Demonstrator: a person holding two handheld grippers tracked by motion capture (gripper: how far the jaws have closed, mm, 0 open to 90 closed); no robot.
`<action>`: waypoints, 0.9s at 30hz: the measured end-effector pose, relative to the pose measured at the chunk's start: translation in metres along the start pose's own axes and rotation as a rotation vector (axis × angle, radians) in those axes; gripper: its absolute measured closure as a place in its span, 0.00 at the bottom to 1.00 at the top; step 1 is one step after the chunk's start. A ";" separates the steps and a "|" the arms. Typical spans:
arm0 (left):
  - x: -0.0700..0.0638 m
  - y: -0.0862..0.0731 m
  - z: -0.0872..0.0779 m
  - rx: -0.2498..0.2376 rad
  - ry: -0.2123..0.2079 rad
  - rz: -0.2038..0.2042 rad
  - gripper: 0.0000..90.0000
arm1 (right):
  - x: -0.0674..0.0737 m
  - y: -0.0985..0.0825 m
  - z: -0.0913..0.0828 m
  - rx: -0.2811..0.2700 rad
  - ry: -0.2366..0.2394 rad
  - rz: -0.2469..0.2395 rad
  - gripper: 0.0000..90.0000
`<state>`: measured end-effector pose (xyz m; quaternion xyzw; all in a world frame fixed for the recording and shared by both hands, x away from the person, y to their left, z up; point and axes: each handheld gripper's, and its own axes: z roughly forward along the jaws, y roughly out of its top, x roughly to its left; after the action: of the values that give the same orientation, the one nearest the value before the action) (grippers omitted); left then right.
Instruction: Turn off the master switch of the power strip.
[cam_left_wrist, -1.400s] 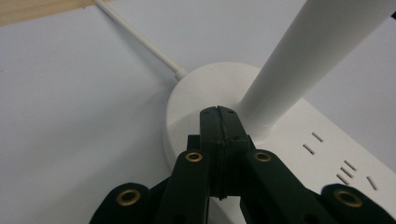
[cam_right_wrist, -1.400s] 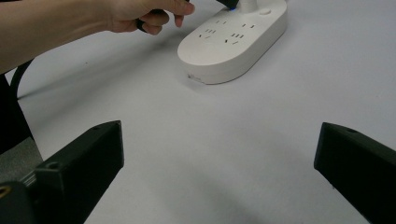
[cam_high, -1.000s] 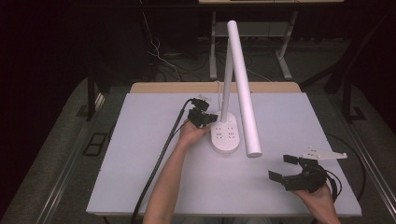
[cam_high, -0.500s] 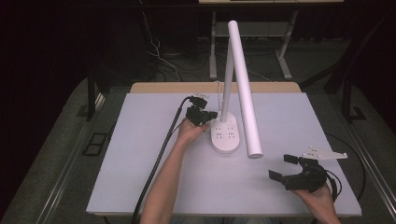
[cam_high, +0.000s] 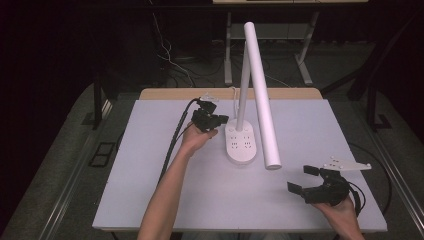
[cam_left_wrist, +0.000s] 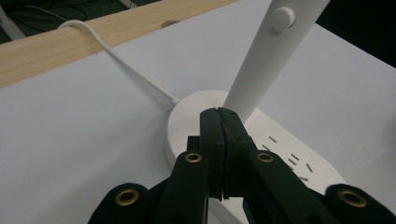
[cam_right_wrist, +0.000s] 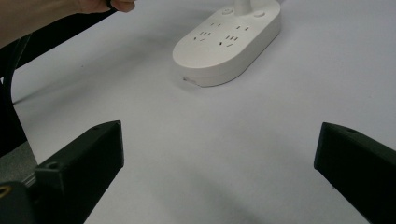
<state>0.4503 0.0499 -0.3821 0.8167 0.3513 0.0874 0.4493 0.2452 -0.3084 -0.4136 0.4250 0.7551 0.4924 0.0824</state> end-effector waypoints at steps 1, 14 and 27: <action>0.000 0.001 -0.002 -0.001 0.004 0.004 0.99 | 0.000 0.000 0.000 0.000 -0.001 -0.001 0.01; 0.002 -0.004 -0.042 -0.078 -0.026 -0.045 0.56 | 0.000 0.000 -0.001 -0.002 -0.001 0.007 0.01; 0.015 -0.029 -0.088 -0.097 -0.052 -0.086 0.05 | 0.001 0.000 -0.001 -0.006 -0.001 0.011 0.01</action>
<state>0.4065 0.1296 -0.3567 0.7800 0.3695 0.0636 0.5010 0.2446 -0.3084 -0.4130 0.4291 0.7513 0.4947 0.0813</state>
